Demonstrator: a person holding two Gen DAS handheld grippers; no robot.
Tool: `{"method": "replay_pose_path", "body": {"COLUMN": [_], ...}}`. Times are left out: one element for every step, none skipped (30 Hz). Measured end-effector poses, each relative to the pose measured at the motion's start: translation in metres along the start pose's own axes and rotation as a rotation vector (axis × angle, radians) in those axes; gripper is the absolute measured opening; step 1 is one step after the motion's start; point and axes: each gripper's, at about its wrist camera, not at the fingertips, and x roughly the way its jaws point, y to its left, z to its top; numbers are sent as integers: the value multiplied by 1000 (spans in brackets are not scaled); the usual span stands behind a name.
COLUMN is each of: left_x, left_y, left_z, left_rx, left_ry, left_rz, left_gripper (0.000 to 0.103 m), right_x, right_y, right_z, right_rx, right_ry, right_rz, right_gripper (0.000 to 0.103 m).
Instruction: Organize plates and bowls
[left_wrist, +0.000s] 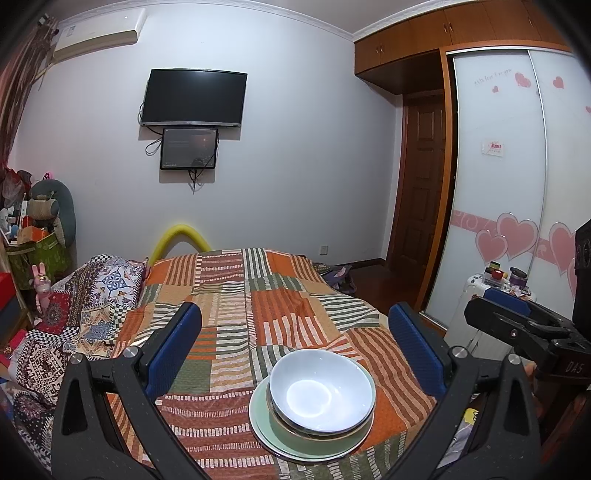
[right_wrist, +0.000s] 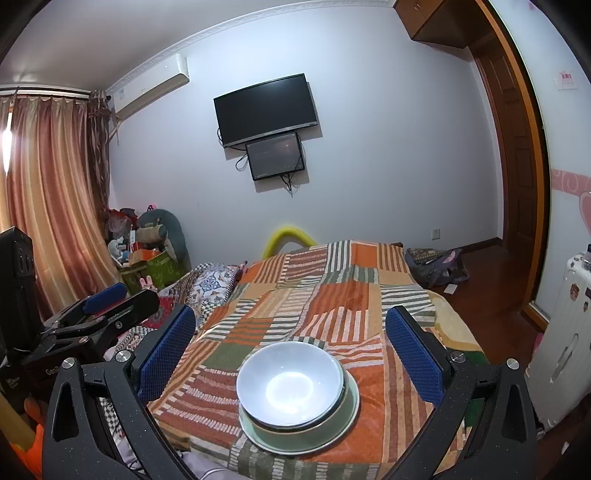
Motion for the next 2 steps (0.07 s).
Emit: {"method": "replay_pose_path", "body": {"left_x": [0,1], "left_y": [0,0], "left_z": [0,0], "left_rx": [-2,-3], "left_ry": [2,3], "left_rz": [-3,-3], "left_gripper": [103,103], "right_x": [0,0], "right_y": [0,0], "right_z": [0,0], "right_rx": [0,0], "right_ry": [0,1], "right_rz": [1,0], "right_gripper": [103,103]}}
